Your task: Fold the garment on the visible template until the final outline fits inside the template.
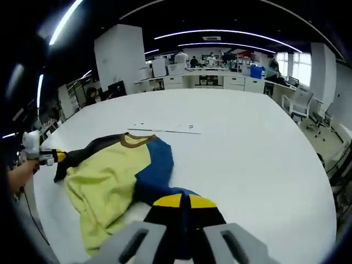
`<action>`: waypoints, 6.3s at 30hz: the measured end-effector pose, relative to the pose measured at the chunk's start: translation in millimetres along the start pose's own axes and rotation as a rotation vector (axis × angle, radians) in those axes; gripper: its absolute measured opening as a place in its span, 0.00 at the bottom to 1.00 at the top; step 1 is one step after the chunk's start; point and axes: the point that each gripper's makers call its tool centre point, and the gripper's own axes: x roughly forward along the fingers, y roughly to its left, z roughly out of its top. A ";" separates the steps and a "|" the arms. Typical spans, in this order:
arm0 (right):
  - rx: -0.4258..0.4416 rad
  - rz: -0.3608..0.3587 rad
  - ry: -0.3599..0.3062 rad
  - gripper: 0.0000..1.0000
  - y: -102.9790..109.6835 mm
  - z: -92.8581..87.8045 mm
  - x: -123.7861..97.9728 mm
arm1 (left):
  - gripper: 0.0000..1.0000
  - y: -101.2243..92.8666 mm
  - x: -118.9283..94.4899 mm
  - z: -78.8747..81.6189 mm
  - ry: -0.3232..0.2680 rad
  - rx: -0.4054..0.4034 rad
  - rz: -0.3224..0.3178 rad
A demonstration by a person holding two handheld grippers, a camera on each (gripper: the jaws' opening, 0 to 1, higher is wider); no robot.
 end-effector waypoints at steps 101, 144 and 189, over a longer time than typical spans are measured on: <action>-0.153 0.298 0.113 0.79 67.2 -53.6 -30.5 | 0.82 -63.3 -57.9 11.3 -0.203 -0.029 -0.288; -0.286 0.384 0.139 0.24 145.0 -132.9 -28.3 | 0.27 -168.3 -40.8 -35.4 -0.066 0.179 -0.457; -0.327 0.278 0.141 0.00 132.0 -129.9 -50.9 | 0.01 -161.2 -29.9 67.3 -0.189 0.292 -0.412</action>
